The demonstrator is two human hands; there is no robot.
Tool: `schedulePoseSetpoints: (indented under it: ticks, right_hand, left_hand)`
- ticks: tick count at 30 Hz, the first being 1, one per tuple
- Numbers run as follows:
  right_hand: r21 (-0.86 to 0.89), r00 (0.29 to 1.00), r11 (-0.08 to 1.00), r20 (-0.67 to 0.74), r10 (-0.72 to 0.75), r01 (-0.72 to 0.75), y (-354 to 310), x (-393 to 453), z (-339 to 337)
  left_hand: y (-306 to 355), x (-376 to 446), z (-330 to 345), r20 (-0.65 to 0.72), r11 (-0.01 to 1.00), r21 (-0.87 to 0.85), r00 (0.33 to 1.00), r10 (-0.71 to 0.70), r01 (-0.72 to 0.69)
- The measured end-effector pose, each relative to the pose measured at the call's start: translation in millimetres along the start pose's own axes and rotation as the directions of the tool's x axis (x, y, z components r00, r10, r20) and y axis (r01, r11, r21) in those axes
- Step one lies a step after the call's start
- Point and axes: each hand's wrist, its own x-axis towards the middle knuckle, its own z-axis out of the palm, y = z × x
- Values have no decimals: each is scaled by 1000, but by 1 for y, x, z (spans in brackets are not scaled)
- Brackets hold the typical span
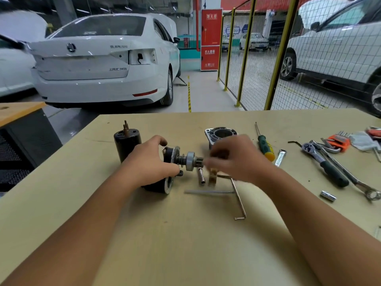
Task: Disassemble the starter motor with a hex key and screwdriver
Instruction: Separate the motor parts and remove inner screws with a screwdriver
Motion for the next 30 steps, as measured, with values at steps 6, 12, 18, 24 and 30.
schedulePoseSetpoints:
  ticks: [6, 12, 18, 24, 30]
  right_hand:
    - [-325, 775, 709, -359, 520, -626, 77, 12, -35]
    - [-407, 738, 622, -256, 625, -669, 107, 9, -22]
    - [128, 706, 857, -513, 488, -500, 97, -2, -47]
    - [684, 935, 664, 76, 346, -301, 63, -11, -60]
    - [545, 938, 773, 290, 191, -325, 60, -15, -48]
  left_hand:
    - [10, -8, 4, 7, 989, 148, 1000, 28, -29]
    - [10, -14, 1, -18, 892, 439, 991, 130, -109]
    - [8, -10, -7, 12, 905, 378, 979, 205, -194]
    - [-3, -5, -10, 178, 973, 163, 975, 133, -162]
    - [-5, 0, -8, 89, 955, 267, 990, 110, -130]
